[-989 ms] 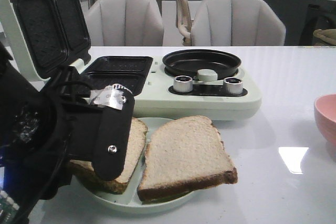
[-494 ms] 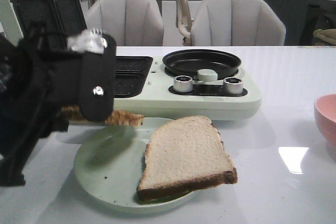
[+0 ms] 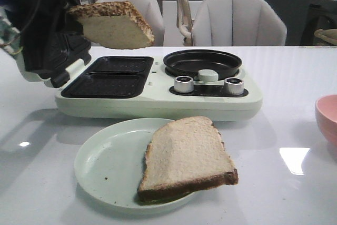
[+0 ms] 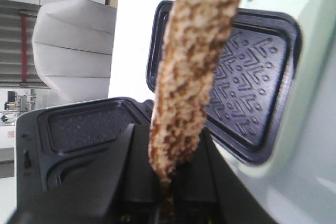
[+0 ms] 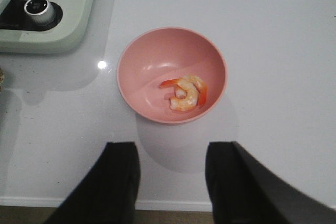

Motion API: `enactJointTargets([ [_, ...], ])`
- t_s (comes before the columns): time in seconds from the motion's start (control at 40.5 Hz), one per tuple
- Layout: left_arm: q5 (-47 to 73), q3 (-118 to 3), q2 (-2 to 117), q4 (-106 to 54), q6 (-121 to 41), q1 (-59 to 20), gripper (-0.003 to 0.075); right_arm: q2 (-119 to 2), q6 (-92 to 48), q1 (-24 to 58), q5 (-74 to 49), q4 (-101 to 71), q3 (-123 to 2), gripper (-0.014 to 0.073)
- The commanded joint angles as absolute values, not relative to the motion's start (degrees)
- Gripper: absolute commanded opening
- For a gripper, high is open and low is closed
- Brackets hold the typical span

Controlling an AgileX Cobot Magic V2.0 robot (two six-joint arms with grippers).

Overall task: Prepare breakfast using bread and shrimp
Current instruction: 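Carry the bread slice into the sandwich maker plate and release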

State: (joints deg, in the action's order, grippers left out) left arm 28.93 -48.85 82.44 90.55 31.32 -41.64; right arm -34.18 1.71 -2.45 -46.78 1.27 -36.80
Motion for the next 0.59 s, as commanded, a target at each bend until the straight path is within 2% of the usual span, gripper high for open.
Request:
enactJointTargets([
  [0.0, 27.14, -54.74, 84.43, 93.3, 31.79, -38.61, 0.0101, -34.82, 1.58, -2.78, -42.87, 1.05, -38.77, 0.0423],
  [0.568, 24.07, -80.13, 107.35, 93.75, 31.79, -28.01, 0.0101, -34.82, 1.58, -2.78, -42.87, 1.05, -38.77, 0.0423],
])
